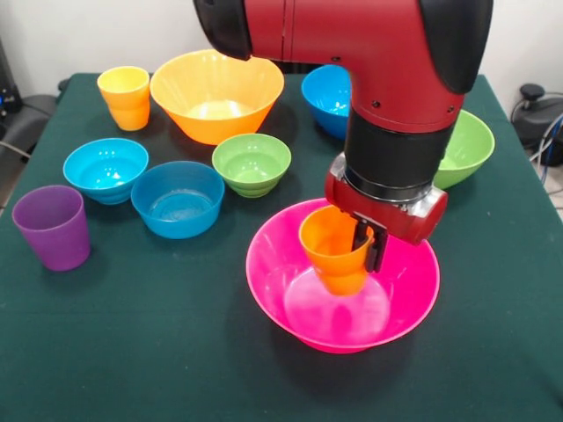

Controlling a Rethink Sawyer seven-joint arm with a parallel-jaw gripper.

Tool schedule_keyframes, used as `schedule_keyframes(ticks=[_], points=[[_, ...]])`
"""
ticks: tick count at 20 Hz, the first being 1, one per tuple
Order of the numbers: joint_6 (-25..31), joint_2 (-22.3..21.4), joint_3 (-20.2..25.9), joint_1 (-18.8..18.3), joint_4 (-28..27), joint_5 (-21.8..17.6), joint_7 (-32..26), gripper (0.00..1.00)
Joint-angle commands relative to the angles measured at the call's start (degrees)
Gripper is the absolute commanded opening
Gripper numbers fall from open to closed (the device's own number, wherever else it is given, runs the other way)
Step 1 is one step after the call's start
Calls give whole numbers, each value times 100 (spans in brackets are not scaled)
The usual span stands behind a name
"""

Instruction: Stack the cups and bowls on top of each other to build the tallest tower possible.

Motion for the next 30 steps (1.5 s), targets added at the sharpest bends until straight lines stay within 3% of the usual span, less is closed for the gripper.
schedule_keyframes(ticks=[1, 10, 30], points=[[-460, 18, 615, 133, 584, -153, -565, 0], [-495, 174, 684, 63, 363, -176, -717, 0], [-626, 11, 593, -2, 464, -304, -795, 0]])
